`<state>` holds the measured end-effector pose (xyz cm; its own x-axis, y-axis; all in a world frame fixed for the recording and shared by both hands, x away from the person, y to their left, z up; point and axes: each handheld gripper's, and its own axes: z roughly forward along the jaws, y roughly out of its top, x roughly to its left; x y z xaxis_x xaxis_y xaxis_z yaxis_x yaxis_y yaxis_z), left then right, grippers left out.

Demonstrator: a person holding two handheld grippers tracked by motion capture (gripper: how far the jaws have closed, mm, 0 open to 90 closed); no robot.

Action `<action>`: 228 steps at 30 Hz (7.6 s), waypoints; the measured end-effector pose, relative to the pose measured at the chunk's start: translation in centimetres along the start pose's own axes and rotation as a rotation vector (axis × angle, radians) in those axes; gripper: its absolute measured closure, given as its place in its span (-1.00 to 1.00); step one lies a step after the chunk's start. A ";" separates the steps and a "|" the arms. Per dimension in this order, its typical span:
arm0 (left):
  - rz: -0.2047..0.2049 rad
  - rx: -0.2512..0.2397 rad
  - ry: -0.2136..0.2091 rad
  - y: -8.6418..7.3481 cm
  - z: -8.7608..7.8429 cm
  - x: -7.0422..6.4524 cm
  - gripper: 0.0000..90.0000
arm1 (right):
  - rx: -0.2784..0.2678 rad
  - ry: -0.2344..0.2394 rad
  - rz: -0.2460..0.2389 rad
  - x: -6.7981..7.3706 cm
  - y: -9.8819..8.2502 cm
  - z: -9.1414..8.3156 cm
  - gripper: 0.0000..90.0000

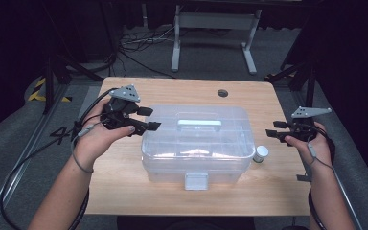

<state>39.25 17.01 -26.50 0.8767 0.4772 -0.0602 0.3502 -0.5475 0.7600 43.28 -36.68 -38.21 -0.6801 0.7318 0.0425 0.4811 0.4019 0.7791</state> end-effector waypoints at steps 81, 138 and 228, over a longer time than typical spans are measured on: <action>0.149 0.090 -0.038 3.4 10.0 -2.4 0.62 | 0.037 0.067 0.076 1.2 -1.1 -0.5 0.30; 0.097 0.162 0.019 7.5 9.4 0.5 0.62 | 0.028 0.156 0.026 4.5 -0.9 -2.7 0.85; -0.036 0.001 0.065 6.8 2.2 1.9 0.71 | -0.134 0.396 -0.128 8.0 1.4 -1.5 1.00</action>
<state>44.02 12.66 -22.91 0.8404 0.5401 -0.0454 0.3814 -0.5298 0.7575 37.70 -31.08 -35.82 -0.9020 0.4024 0.1566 0.3207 0.3814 0.8670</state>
